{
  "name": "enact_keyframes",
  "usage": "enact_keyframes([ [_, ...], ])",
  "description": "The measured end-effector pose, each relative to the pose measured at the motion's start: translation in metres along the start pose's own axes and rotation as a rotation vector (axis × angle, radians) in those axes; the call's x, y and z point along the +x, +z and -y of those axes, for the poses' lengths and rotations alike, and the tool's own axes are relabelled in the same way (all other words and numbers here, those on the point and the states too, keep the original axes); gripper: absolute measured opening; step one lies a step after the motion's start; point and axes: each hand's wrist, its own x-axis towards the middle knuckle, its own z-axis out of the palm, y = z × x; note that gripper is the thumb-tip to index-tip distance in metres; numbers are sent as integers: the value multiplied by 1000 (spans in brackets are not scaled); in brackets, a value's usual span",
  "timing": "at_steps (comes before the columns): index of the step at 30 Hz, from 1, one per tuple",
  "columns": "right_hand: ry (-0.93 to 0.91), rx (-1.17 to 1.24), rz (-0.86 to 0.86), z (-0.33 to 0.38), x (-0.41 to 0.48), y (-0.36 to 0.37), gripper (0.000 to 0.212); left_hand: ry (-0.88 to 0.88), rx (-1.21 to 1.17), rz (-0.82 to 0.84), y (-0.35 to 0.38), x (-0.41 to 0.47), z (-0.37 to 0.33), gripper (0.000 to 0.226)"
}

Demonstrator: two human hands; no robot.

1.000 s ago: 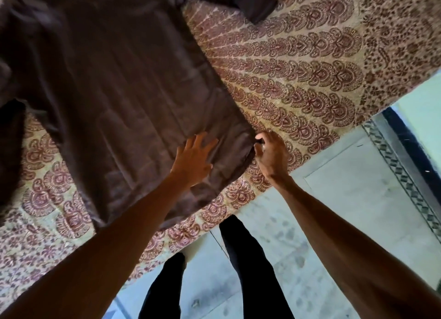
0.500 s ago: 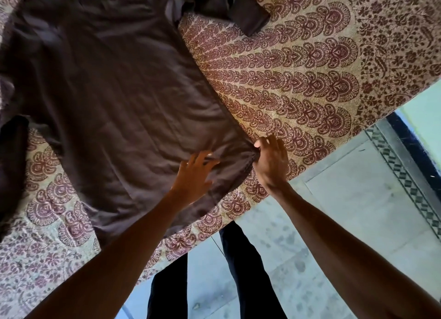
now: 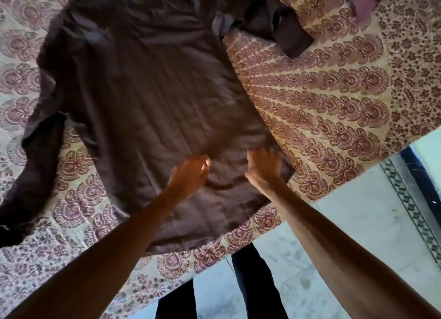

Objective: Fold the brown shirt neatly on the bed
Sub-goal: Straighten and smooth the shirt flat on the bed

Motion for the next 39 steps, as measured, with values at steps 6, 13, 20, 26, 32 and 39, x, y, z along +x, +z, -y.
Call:
enact_keyframes([
  [6, -150, 409, 7, 130, 54, -32, 18, -282, -250, -382, -101, 25, 110, 20],
  [13, -317, 550, -48, 266, 108, -70, 17, -305, -92, -664, -199, 39, 218, 24],
  [20, -466, 607, -189, 359, 172, -95, 27, -605, -232, -644, -261, 90, 279, 53],
  [26, -522, 417, -325, 403, 229, -126, 37, -680, -319, -487, -288, 136, 290, 68],
  [32, -518, 286, -284, 429, 256, -140, 55, -524, -1045, -423, -320, 164, 308, 56],
  [39, -415, 190, -273, 437, 271, -126, 63, -403, -1340, 21, -352, 197, 325, 71],
])
